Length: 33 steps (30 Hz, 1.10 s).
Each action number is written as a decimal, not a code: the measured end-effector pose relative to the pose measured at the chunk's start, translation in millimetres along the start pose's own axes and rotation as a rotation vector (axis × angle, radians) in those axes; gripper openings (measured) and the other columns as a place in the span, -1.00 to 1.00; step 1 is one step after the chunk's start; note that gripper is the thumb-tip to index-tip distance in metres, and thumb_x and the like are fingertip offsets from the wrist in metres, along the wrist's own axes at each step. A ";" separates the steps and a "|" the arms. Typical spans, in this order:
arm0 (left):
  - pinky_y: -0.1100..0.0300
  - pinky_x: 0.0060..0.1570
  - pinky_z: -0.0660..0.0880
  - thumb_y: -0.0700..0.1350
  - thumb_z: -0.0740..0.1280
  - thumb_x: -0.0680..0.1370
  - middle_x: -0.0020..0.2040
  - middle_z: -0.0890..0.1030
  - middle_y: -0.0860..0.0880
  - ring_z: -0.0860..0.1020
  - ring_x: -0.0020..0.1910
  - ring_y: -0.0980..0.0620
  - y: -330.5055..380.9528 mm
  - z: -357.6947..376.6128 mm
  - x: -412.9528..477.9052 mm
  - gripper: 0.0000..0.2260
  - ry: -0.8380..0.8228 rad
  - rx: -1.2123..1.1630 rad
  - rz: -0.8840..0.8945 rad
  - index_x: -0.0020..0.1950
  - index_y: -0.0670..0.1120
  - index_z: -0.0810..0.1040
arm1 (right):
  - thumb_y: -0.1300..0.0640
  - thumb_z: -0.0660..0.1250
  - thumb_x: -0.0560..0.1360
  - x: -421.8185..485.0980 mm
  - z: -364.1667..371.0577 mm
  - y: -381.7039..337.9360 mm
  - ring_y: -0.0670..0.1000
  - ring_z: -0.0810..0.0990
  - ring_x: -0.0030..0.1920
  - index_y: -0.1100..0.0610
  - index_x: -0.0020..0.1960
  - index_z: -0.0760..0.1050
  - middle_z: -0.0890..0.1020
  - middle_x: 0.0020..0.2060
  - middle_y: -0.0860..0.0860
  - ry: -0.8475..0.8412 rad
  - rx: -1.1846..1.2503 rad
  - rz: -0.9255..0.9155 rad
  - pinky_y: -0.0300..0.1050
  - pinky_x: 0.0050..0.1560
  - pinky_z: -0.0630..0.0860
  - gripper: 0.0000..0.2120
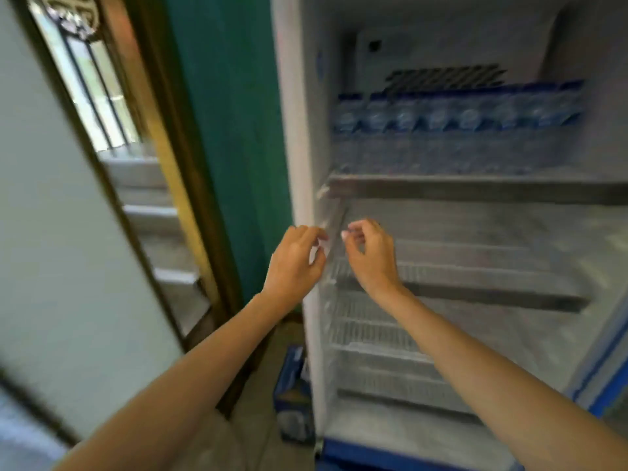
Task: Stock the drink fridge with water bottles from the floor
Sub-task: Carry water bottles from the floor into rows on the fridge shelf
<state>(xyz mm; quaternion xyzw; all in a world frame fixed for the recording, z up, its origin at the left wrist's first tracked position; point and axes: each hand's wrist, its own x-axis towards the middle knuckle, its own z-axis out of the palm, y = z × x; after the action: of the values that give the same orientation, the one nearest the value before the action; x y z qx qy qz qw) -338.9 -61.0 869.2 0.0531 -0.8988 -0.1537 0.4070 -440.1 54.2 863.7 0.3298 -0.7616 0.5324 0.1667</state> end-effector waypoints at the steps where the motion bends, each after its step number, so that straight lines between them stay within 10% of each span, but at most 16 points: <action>1: 0.13 -0.08 0.44 -0.24 0.28 0.46 -0.12 0.59 -0.07 0.50 -0.04 -0.05 -20.4 -10.5 -31.0 -0.81 -0.052 0.030 -0.068 0.06 -0.14 0.56 | 0.12 0.33 0.50 -22.1 25.5 -3.3 0.14 0.60 -0.09 0.23 0.01 0.55 0.62 -0.13 0.12 -0.066 0.009 0.028 0.03 -0.02 0.54 -0.81; 6: 0.07 -0.04 0.50 -0.27 0.30 0.44 -0.09 0.62 -0.08 0.56 -0.03 -0.08 -111.0 -56.2 -173.4 -0.76 -0.287 0.089 -0.500 0.08 -0.12 0.56 | 0.04 0.36 0.51 -126.2 136.2 -11.3 0.04 0.56 -0.08 0.14 0.09 0.52 0.56 -0.14 0.02 -0.445 0.001 0.203 -0.06 -0.01 0.52 -0.78; 16: 0.17 0.09 0.39 -0.21 0.29 0.52 0.19 0.48 -0.08 0.43 0.21 -0.06 -235.3 -78.2 -379.0 -0.68 -0.225 0.251 -1.178 0.28 -0.12 0.43 | -0.01 0.37 0.51 -278.5 345.4 15.0 0.08 0.45 0.26 0.15 0.31 0.39 0.48 0.22 0.08 -1.027 -0.040 0.352 -0.05 0.19 0.44 -0.55; 28: 0.13 0.31 0.32 -0.05 0.30 0.54 0.33 0.43 -0.02 0.36 0.34 0.01 -336.3 8.8 -524.9 -0.58 -0.316 0.295 -1.375 0.39 -0.06 0.36 | 0.15 0.58 0.30 -404.4 557.7 67.5 0.09 0.30 0.46 0.06 0.52 0.07 0.29 0.46 0.06 -1.221 0.209 0.602 0.00 0.42 0.32 -0.04; 33: 0.09 0.31 0.36 -0.01 0.30 0.55 0.41 0.37 -0.04 0.29 0.41 -0.04 -352.9 17.6 -541.3 -0.51 -0.437 0.213 -1.386 0.46 -0.03 0.28 | 0.21 0.56 0.32 -417.3 586.6 69.2 0.05 0.36 0.40 0.04 0.46 0.22 0.40 0.38 0.01 -1.172 0.313 0.674 -0.13 0.29 0.30 -0.18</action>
<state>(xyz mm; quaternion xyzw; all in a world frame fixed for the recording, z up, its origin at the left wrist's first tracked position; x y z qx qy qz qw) -3.7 -271.7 358.2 0.6167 -0.7297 -0.2946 0.0205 -126.7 -335.5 341.3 0.3285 -0.7011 0.3928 -0.4963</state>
